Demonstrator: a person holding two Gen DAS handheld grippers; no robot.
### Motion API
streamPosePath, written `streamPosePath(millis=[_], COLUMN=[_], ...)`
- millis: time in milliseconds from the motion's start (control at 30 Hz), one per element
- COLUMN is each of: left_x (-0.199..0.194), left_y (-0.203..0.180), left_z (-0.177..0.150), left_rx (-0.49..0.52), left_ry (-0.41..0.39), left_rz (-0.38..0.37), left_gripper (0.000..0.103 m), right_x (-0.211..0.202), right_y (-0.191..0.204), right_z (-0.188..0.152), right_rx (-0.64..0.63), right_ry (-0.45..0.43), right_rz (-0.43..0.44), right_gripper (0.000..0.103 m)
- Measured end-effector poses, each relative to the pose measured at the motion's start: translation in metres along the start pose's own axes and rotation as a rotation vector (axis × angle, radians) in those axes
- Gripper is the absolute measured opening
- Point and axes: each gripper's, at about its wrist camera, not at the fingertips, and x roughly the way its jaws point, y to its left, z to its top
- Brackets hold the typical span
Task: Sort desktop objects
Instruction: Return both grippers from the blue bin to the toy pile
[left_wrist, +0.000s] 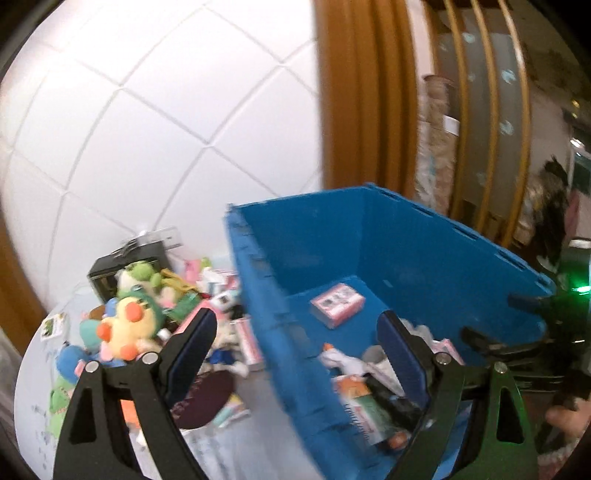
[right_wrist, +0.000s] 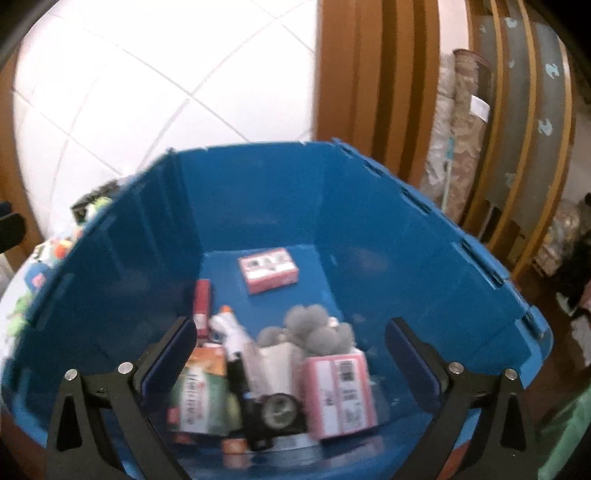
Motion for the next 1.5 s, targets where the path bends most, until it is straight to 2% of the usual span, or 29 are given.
streamPosePath(millis=[200, 400, 600, 700, 867, 1000, 1100, 1500], left_x=[-0.003, 0.0, 0.007, 0.013, 0.028, 0.041, 0.052, 0.126], left_y=[0.078, 0.178, 0.279, 0.334, 0.412, 0.448, 0.461, 0.479], left_z=[-0.019, -0.044, -0.083, -0.108, -0.144, -0.16, -0.168, -0.178], left_rx=[-0.046, -0.104, -0.136, -0.177, -0.262, -0.304, -0.324, -0.415], left_ry=[0.005, 0.038, 0.088, 0.139, 0.232, 0.282, 0.312, 0.438], left_rz=[0.067, 0.116, 0.191, 0.23, 0.296, 0.322, 0.333, 0.315], left_gripper=[0.089, 0.089, 0.089, 0.089, 0.089, 0.089, 0.089, 0.089], right_x=[-0.044, -0.072, -0.073, -0.068, -0.042, -0.008, 0.02, 0.136], right_y=[0.05, 0.127, 0.208, 0.248, 0.295, 0.318, 0.335, 0.386], right_z=[0.019, 0.041, 0.047, 0.046, 0.039, 0.029, 0.022, 0.013], right_rx=[0.002, -0.025, -0.029, -0.039, -0.035, -0.026, -0.032, -0.098], right_ry=[-0.12, -0.193, -0.202, -0.199, -0.139, -0.068, -0.009, 0.19], right_rz=[0.038, 0.055, 0.073, 0.085, 0.094, 0.117, 0.14, 0.251], right_gripper=[0.103, 0.103, 0.103, 0.103, 0.103, 0.103, 0.103, 0.103])
